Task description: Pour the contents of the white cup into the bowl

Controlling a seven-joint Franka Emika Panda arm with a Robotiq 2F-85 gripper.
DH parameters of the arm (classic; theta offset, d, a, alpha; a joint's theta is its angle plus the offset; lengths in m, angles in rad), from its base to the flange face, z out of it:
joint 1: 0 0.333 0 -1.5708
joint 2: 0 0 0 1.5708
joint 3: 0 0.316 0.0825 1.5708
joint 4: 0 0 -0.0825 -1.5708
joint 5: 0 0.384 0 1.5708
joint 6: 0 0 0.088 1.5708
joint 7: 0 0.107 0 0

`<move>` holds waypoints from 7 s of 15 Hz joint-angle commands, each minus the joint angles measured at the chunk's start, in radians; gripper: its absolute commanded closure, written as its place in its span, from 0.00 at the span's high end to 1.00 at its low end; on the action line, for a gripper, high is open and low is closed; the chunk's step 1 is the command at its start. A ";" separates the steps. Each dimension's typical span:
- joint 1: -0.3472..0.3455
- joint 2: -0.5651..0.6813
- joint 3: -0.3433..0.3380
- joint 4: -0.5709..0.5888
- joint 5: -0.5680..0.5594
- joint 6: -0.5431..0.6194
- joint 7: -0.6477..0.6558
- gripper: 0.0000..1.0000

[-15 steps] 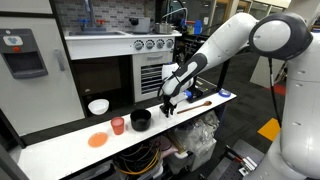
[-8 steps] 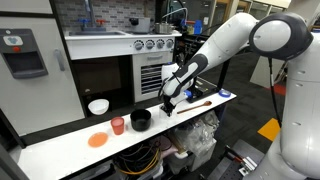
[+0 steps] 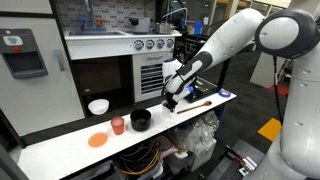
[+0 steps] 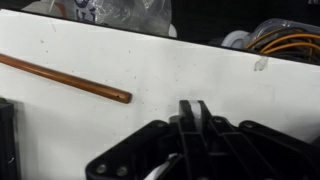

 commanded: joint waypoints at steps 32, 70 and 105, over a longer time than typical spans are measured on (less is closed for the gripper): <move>0.220 0.060 0.126 0.311 -0.464 -0.593 0.303 0.02; 0.229 0.074 0.131 0.321 -0.515 -0.660 0.308 0.02; 0.531 0.636 0.115 1.090 -0.800 -1.334 0.129 0.02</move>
